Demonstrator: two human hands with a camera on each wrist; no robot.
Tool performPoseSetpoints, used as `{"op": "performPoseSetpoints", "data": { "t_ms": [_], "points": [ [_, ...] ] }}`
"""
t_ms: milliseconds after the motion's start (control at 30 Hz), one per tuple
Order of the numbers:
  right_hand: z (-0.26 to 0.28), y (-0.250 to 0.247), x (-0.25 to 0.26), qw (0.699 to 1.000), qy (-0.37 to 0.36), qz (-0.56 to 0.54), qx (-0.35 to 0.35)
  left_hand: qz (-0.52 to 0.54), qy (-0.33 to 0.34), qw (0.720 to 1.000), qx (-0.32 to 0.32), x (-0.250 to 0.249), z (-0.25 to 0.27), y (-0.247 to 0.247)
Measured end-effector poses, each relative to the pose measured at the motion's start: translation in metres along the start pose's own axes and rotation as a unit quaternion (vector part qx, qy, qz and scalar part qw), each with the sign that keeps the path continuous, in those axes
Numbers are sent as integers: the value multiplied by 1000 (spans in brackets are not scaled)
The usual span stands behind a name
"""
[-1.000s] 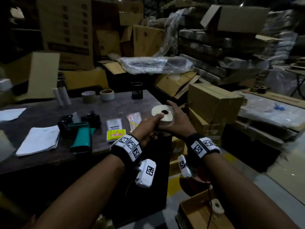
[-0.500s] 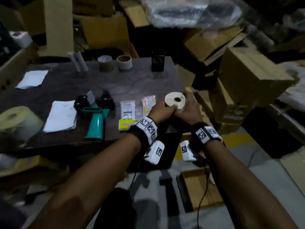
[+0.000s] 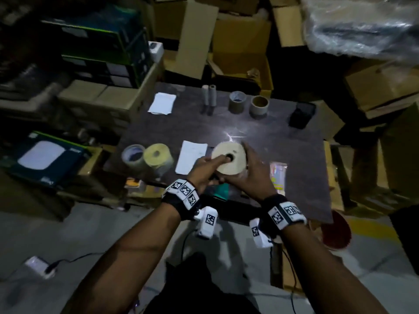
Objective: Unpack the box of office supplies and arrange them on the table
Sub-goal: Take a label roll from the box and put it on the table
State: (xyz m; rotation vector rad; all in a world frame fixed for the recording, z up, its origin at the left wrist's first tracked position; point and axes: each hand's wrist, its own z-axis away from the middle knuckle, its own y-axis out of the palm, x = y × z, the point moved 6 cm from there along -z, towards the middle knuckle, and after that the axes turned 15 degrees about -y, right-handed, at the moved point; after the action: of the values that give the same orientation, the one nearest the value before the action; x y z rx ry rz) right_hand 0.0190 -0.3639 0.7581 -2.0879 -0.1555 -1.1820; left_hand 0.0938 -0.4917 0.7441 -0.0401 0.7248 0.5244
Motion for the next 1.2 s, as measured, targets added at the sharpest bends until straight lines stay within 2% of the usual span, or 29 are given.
{"op": "performPoseSetpoints", "data": {
  "t_ms": [100,200,367,567,700,900,1033,1133,1200],
  "points": [
    [-38,53,22,998,-19,-23,62,79,-13,995,-52,-18,-2,-74],
    [-76,89,33,994,-15,-24,106,94,-16,990,-103,-49,-10,-140],
    [-123,121,19,993,39,-31,106,128,-38,978,-163,-96,-38,-208],
    [-170,139,-13,989,108,-83,51,64,-100,967,-225,-134,-95,-246],
    [-198,152,-30,981,137,-126,60,34,-135,955,-260,-139,-127,-263],
    [-224,153,-46,980,143,-130,49,-11,-172,952,-251,-149,-171,-278],
    [-230,165,-52,977,171,-127,32,-79,-186,951,-235,-144,-193,-293],
    [-234,178,-52,971,201,-128,-12,-176,-192,931,-257,-147,-199,-307],
    [-236,191,-49,971,209,-112,-25,-220,-184,926,-246,-148,-203,-314]
  ]
}}
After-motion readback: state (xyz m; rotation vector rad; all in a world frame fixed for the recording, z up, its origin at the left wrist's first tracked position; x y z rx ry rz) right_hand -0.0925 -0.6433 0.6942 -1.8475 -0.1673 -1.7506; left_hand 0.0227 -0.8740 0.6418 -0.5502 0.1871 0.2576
